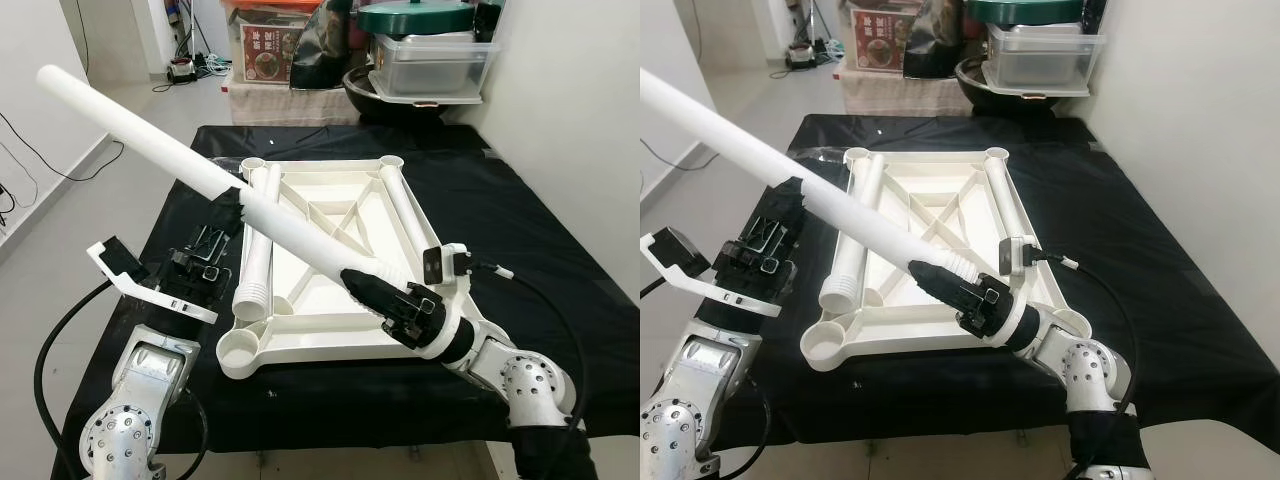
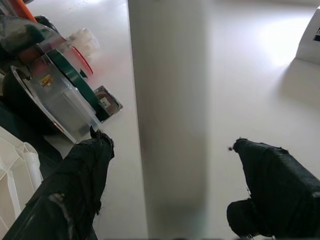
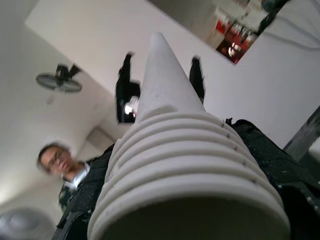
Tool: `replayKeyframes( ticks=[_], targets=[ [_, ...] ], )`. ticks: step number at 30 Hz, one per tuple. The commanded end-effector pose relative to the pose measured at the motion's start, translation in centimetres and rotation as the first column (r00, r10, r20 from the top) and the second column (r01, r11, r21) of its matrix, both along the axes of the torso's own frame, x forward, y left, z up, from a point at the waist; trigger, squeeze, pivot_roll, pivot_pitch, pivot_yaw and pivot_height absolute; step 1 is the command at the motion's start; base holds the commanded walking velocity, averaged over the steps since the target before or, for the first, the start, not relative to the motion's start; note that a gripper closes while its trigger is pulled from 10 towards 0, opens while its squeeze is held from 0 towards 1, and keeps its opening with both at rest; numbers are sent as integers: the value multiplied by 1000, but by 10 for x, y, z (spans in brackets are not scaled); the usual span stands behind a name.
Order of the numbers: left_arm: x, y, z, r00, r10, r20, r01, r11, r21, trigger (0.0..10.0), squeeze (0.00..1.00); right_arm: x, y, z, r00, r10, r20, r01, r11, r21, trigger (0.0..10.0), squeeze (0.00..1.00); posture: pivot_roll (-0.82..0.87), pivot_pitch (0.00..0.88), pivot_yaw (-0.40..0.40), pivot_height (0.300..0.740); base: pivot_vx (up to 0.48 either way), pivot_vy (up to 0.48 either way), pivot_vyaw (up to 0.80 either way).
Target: Building children table
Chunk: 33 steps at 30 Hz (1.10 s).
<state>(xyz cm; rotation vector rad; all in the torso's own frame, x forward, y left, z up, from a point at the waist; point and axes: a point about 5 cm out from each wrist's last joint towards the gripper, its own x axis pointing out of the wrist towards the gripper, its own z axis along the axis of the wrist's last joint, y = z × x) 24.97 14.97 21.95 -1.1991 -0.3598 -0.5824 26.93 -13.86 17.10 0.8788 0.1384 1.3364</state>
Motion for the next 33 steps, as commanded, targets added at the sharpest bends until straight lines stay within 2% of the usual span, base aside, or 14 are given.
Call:
replayKeyframes(
  ticks=[1, 7, 10, 13, 14, 16, 17, 21, 22, 26, 32, 33],
  targets=[
    [0, 0, 1, 1000, -18, 8, 18, 1000, -6, 10000, 0, -8, 3, 5, 997, 70, 31, -70, 997, 14, 0, 0, 45, 0, -45, 740, 0, 0, 0],
    [6, 13, 6, 999, 17, 32, -18, 999, 29, 10000, 0, -23, 1, -2, 983, 183, 18, -183, 982, -38, 0, 0, 41, 0, -47, 740, 0, 0, 0],
    [6, 15, 6, 999, 20, 35, -21, 999, 32, 10000, 0, -24, 1, -2, 981, 195, 16, -194, 980, -45, 0, 0, 41, 0, -47, 740, 0, 0, 0],
    [8, 27, 11, 996, 68, 58, -71, 997, 44, 9647, 0, -26, 1, -4, 976, 218, 9, -217, 974, -62, 0, 0, 41, 0, -53, 740, 0, 0, 0],
    [8, 30, 13, 995, 79, 68, -82, 996, 44, 1804, 0, -27, 1, -5, 975, 221, 8, -220, 973, -64, 0, 0, 42, 0, -54, 740, 0, 0, 0],
    [8, 30, 13, 995, 79, 68, -82, 996, 44, 1804, 0, -27, 1, -5, 975, 221, 8, -220, 973, -64, 0, 0, 42, 0, -54, 740, 0, 0, 0],
    [7, 32, 14, 993, 89, 79, -93, 995, 47, 0, 0, -27, 1, -5, 974, 225, 9, -224, 972, -67, 0, 0, 41, 0, -54, 740, 0, 0, 0],
    [5, 32, 16, 992, 79, 100, -85, 995, 58, 0, 0, -26, 1, -6, 974, 226, 12, -225, 971, -77, 0, 0, 43, 0, -54, 740, 0, 0, 0],
    [-2, 27, 16, 992, 52, 112, -61, 994, 86, 0, 0, -24, 0, -7, 976, 219, 14, -217, 972, -89, 0, 0, 43, 0, -52, 740, 0, 0, 0],
    [-11, 24, 13, 993, 20, 114, -33, 993, 117, 0, 0, -21, -5, -8, 979, 203, 18, -200, 974, -111, 0, 0, 43, 0, -53, 740, 0, 0, 0],
    [-17, 23, 10, 995, 12, 99, -27, 987, 157, 0, 0, -14, -8, -9, 988, 151, 19, -147, 979, -141, 0, 0, 44, 0, -55, 740, 0, 0, 0],
    [-19, 24, 10, 995, 17, 99, -34, 984, 176, 0, 0, -3, -10, -14, 997, 79, -4, -78, 975, -206, 10000, 1000, 47, 0, -60, 740, 0, 0, 0]
  ],
)
